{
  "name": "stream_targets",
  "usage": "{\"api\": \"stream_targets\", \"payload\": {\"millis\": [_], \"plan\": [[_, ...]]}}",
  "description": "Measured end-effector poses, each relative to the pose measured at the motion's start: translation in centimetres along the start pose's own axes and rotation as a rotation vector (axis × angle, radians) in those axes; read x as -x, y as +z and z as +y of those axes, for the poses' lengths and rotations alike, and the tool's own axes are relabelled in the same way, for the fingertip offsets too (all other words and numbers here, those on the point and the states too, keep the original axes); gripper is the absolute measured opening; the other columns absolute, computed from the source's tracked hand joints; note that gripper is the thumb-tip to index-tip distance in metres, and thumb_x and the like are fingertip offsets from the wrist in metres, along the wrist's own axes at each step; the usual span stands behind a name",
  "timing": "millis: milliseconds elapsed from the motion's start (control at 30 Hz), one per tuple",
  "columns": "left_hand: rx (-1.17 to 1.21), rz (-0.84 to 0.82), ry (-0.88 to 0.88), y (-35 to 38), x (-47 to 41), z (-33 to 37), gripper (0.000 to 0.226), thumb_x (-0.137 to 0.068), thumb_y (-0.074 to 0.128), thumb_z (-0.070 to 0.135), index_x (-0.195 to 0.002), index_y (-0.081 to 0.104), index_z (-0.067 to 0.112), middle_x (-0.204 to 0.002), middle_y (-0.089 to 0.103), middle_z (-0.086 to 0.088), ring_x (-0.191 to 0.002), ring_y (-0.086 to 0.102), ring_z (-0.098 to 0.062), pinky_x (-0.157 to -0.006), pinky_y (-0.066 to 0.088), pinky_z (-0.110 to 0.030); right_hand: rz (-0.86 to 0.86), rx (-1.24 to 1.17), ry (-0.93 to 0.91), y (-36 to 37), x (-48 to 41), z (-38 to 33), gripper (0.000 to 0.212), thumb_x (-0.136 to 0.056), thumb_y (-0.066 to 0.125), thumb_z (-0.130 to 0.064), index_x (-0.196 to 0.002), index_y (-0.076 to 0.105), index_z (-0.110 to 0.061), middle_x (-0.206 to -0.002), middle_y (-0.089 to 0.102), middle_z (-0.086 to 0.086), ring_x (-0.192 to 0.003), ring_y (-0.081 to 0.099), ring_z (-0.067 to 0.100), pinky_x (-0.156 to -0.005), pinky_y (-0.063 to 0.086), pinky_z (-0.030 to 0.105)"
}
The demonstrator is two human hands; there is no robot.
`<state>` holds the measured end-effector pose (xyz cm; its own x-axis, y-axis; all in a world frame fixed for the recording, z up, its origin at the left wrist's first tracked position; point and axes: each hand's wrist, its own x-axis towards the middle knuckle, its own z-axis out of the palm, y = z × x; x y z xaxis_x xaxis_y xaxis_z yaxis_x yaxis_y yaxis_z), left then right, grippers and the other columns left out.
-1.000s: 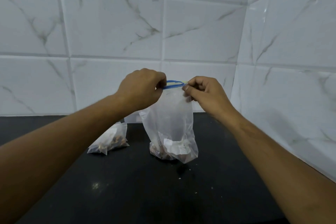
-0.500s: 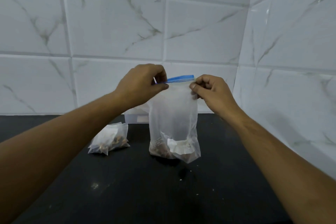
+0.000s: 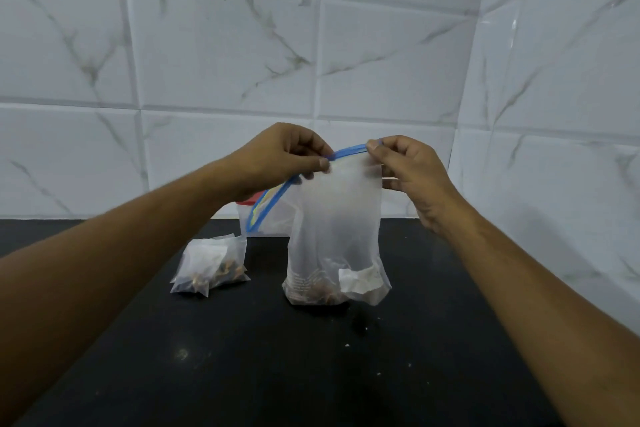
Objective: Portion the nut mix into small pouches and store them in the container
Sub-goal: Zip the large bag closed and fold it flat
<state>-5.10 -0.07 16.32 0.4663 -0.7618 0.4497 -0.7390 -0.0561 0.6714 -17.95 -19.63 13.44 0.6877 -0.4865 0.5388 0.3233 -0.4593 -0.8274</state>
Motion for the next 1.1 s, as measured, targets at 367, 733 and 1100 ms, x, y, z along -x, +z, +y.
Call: {"api": "stream_targets", "payload": {"millis": [367,733,1100], "plan": [[-0.727,-0.047,-0.016,-2.2,0.7,-2.4,0.018,-0.089,0.065,0.011,-0.095,0.07,0.028,-0.084,0.065,0.017,-0.079,0.061,-0.012,-0.072,0.049,-0.028,0.116,-0.011,-0.061,-1.4,-0.4,0.2,0.01,-0.097,0.071,-0.017,-0.088,0.075,-0.016,-0.082,0.072,0.001,-0.083,0.065,0.016,-0.092,0.058,0.049],[-0.62,0.007,0.001,-6.1,1.1,-3.2,0.01,-0.094,0.069,0.039,-0.097,0.075,0.031,-0.084,0.074,0.012,-0.087,0.067,-0.014,-0.076,0.05,-0.031,0.194,0.097,-0.085,-2.8,-1.0,1.0,0.014,-0.098,0.068,-0.014,-0.088,0.074,-0.022,-0.089,0.075,0.002,-0.078,0.065,0.01,-0.066,0.05,0.015],[-0.921,-0.001,-0.002,-8.4,1.0,-1.7,0.021,-0.09,0.069,0.052,-0.094,0.075,0.032,-0.098,0.063,0.01,-0.09,0.054,-0.012,-0.078,0.039,-0.034,0.164,0.065,-0.022,-3.1,-1.6,0.6,0.009,-0.102,0.063,-0.009,-0.101,0.072,-0.008,-0.092,0.073,0.009,-0.082,0.078,0.024,-0.07,0.064,0.035]]}}
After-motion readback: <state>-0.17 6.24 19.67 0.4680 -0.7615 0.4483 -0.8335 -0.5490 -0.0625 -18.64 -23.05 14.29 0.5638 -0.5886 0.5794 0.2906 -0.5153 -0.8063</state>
